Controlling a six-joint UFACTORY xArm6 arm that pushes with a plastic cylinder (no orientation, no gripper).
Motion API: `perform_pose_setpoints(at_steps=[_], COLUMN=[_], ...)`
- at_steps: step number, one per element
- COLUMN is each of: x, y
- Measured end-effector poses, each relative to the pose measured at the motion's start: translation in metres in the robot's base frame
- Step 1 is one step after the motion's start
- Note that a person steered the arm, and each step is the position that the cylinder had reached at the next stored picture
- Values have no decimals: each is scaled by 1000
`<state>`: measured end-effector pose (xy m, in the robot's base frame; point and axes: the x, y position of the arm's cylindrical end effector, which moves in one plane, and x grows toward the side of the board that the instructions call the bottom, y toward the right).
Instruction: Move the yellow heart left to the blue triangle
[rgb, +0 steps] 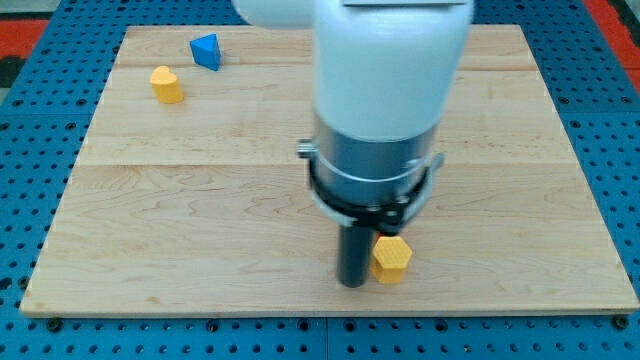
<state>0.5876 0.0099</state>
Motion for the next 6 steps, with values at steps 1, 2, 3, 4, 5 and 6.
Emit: perform_pose_setpoints(at_steps=[1,2,3,4,5,6], x=[-35,-111,-183,-248,-275,-286], y=[-72,-147,-222,-230,-223,-216])
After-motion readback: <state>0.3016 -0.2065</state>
